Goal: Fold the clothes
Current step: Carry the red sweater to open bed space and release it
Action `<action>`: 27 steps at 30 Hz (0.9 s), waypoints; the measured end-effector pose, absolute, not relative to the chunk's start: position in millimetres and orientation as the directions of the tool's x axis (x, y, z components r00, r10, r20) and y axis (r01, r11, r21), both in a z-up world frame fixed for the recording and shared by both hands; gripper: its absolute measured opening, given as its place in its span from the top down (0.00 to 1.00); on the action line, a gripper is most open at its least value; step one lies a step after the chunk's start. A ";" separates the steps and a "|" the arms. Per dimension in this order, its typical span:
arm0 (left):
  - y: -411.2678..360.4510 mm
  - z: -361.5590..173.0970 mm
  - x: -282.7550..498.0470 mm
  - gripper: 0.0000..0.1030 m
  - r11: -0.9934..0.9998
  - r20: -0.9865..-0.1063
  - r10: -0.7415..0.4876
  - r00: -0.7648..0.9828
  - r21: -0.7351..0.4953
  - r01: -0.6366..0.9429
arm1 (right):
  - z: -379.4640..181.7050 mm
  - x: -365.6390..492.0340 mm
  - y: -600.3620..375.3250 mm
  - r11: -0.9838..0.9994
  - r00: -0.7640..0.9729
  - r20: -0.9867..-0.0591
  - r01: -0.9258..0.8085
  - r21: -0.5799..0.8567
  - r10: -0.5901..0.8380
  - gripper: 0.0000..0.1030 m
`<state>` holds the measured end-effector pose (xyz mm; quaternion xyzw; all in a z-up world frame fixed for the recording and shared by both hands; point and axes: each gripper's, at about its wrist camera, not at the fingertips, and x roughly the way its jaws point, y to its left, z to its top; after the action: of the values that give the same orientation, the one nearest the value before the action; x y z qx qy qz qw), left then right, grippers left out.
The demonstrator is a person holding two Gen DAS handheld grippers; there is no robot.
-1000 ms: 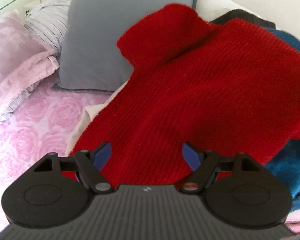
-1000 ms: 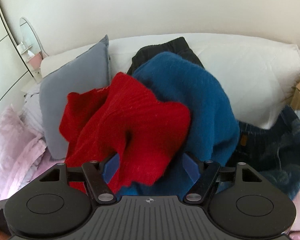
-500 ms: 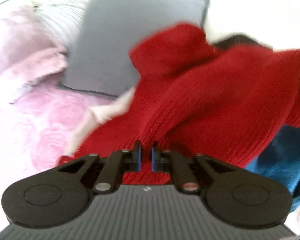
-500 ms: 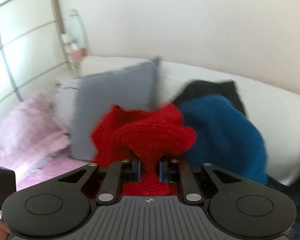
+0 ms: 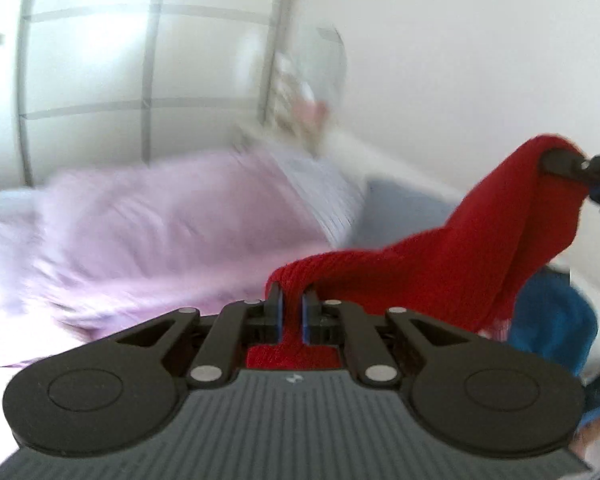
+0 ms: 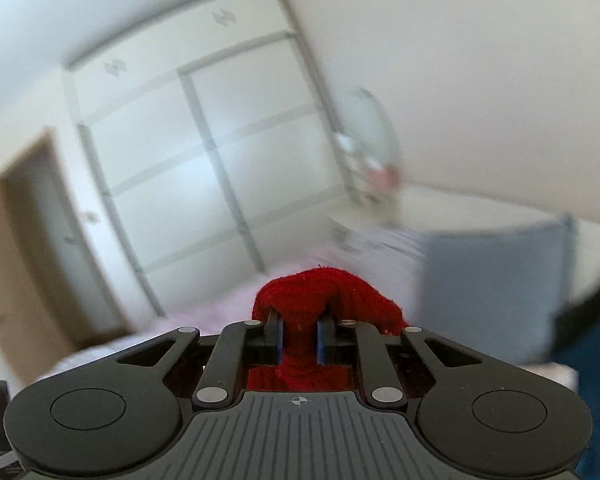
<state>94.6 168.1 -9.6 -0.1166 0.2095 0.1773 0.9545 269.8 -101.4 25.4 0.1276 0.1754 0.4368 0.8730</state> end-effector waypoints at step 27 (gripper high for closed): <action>165.0 -95.8 -242.1 0.83 0.717 -0.841 0.369 0.396 -0.013 -0.697 | -113.2 -47.5 8.3 0.480 0.078 -0.863 -0.854 0.200 0.498 0.16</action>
<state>-242.1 165.0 -95.8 -0.1856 0.4414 0.3273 0.8146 -47.5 8.3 -113.2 -0.1837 0.4844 0.4756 0.7109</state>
